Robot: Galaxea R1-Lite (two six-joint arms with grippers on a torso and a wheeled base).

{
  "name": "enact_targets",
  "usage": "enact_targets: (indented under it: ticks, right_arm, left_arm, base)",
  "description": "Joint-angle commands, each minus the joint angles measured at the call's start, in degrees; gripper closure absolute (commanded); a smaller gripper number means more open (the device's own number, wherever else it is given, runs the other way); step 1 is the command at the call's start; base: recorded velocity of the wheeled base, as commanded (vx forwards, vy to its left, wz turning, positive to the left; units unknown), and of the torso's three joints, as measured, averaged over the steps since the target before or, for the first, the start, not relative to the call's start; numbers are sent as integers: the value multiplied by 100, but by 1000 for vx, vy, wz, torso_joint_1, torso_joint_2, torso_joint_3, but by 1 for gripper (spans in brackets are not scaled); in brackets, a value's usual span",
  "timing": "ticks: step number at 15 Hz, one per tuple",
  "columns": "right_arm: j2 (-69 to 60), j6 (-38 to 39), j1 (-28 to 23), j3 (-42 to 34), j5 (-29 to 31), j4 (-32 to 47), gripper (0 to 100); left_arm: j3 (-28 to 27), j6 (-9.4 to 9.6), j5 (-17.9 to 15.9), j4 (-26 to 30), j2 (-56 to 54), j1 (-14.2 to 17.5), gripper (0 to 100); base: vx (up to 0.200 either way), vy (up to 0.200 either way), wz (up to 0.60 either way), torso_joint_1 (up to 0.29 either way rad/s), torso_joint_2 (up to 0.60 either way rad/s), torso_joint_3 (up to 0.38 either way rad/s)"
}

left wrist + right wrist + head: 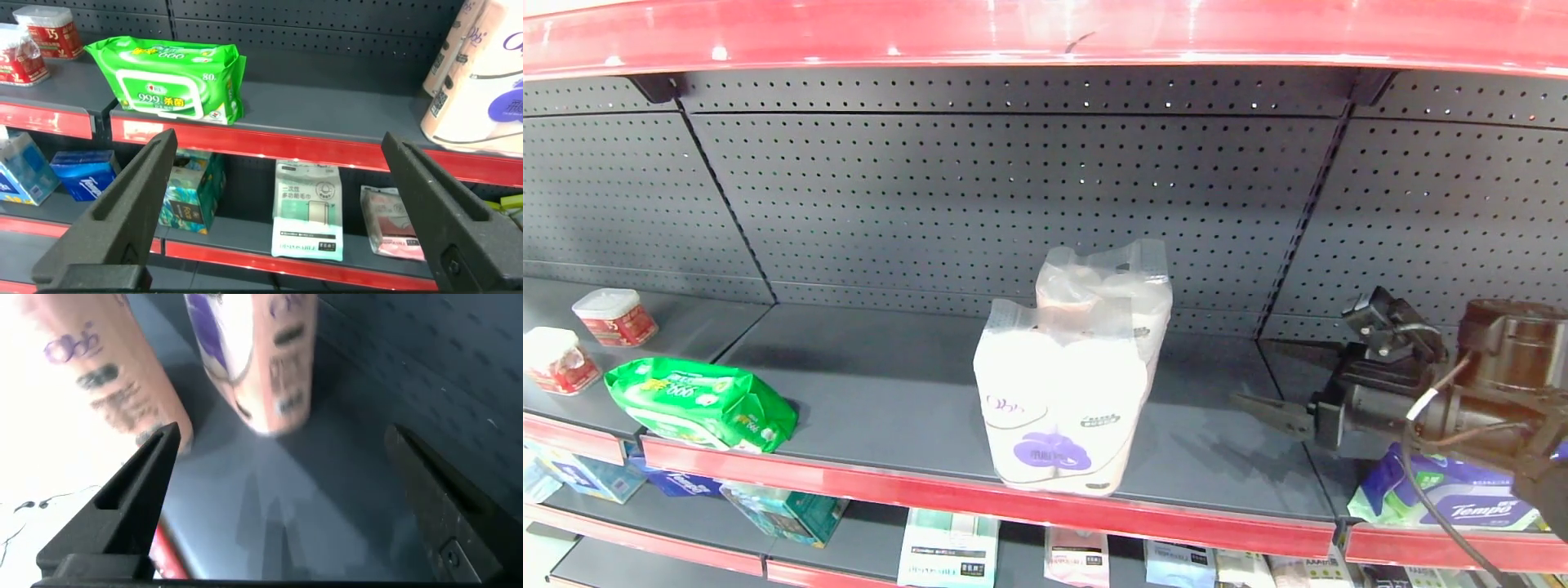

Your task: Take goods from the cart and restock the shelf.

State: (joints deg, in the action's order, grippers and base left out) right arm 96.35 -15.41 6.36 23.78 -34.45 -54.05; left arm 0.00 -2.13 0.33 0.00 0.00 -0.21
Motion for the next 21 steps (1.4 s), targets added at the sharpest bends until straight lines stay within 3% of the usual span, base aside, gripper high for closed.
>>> enact_targets:
  ticks: [1,5,7,10,11,12,15,18,21]
  right_arm:
    - [-1374,20,-100,-445,430,686,0]
    - [-2718,258,23,-999,1274,897,0]
    - [-3606,266,5,-1658,1749,897,0]
    - [-4511,310,-21,-2255,2021,923,0]
    - [-5083,310,-30,-2361,2171,1274,0]
    - [-5795,310,-241,-2352,2373,2145,0]
    - [-7051,363,-786,-2370,2373,3472,0]
    - [-9275,407,-865,-2352,2417,5115,0]
    - [-9249,794,-847,-2299,2988,5203,0]
  left_arm:
    - [0,-6,2,0,0,3,0]
    - [0,-6,2,0,0,3,0]
    - [0,-6,2,0,0,3,0]
    - [0,-6,2,0,0,-6,0]
    - [0,-6,2,0,0,3,0]
    - [0,-6,2,0,0,-6,0]
    - [0,2,2,0,0,3,0]
    - [0,-6,2,0,0,3,0]
    - [0,2,2,0,0,3,0]
  base:
    - [0,0,0,0,0,0]
    - [0,0,0,0,0,0]
    - [0,0,0,0,0,0]
    - [0,0,0,0,0,0]
    - [0,0,0,0,0,0]
    - [0,0,0,0,0,0]
    - [0,0,0,0,0,0]
    - [0,0,0,0,0,0]
    - [0,0,0,0,0,0]
